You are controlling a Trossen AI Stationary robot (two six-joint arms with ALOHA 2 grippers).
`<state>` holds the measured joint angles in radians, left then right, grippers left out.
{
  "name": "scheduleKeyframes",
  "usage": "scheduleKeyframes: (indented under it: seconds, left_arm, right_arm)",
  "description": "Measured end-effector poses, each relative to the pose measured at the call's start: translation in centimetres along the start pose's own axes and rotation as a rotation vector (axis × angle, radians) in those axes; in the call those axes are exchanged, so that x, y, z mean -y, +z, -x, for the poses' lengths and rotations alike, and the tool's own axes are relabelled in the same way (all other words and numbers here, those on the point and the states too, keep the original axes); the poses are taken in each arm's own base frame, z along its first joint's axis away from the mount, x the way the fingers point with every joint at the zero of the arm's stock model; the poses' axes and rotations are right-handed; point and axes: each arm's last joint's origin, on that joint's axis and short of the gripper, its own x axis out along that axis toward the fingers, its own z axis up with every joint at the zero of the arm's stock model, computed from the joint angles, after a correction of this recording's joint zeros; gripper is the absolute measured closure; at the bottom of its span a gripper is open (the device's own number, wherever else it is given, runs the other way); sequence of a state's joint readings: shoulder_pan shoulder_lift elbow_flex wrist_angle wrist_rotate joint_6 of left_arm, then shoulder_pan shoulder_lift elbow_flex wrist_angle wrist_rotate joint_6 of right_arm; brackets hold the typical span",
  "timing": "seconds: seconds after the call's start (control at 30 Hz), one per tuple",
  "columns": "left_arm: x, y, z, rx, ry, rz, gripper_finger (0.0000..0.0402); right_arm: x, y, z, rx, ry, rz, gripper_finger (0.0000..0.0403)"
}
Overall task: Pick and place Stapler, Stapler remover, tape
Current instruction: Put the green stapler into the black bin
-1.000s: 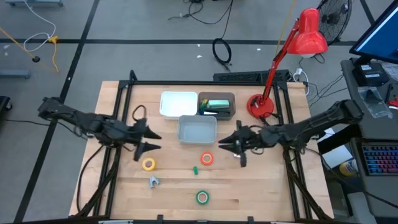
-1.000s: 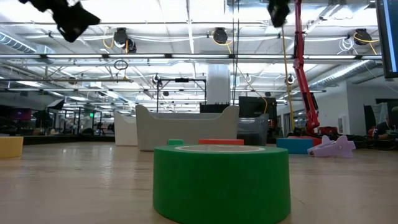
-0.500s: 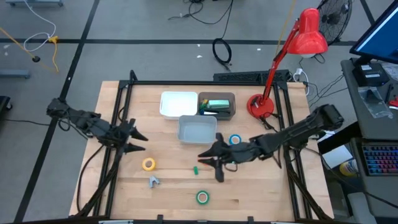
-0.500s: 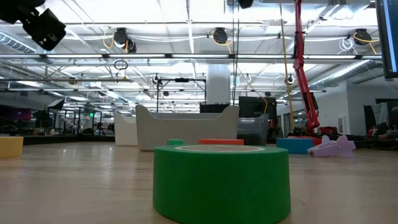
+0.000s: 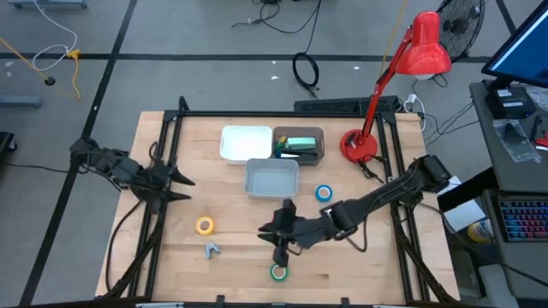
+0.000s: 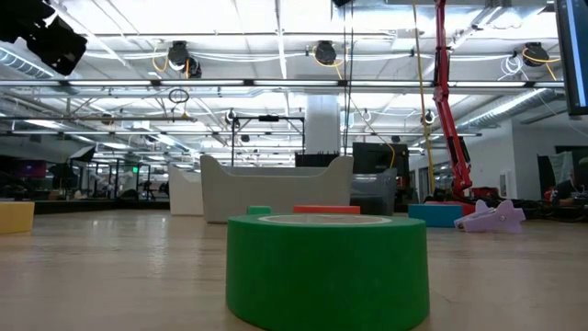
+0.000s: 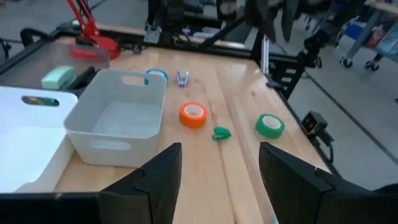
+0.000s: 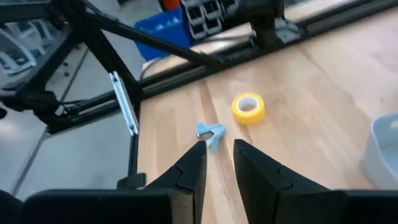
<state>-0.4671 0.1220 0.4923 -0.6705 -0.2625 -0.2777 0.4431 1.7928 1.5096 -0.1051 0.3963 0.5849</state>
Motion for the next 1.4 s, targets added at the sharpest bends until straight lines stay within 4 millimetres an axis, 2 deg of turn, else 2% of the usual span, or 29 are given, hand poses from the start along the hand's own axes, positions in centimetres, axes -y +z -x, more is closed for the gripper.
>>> scheduleKeyframes:
  seconds: [0.2,0.5,0.6,0.9,1.0,1.17,1.4]
  left_arm:
    - [-0.4,-0.3,1.3,0.055,-0.031,0.011,0.0188]
    - [-0.4,-0.3,1.4,0.060,-0.034,0.010,0.0188]
    - [-0.4,-0.3,1.4,0.059,-0.034,0.009,0.0188]
    - [-0.4,-0.3,1.4,0.058,-0.033,0.003,0.0188]
    - [-0.4,-0.3,1.4,0.059,-0.032,0.003,0.0188]
    - [-0.5,-0.3,1.4,0.067,-0.002,0.012,0.0188]
    - [-0.5,-0.3,1.4,0.068,0.000,0.012,0.0188]
  right_arm:
    - [-0.7,-0.3,-2.0,-0.067,-0.045,-0.115,0.0330]
    - [0.4,-3.1,-4.3,-0.351,-0.128,-0.362,0.0323]
    - [1.0,-3.7,-4.7,-0.417,-0.163,-0.418,0.0304]
    - [2.8,-3.6,-5.9,-0.489,-0.194,-0.571,0.0222]
    - [3.7,-4.0,-7.0,-0.516,-0.203,-0.646,0.0209]
    - [4.6,-4.7,-8.0,-0.553,-0.244,-0.731,0.0211]
    - [4.7,-5.0,-8.1,-0.570,-0.266,-0.767,0.0233]
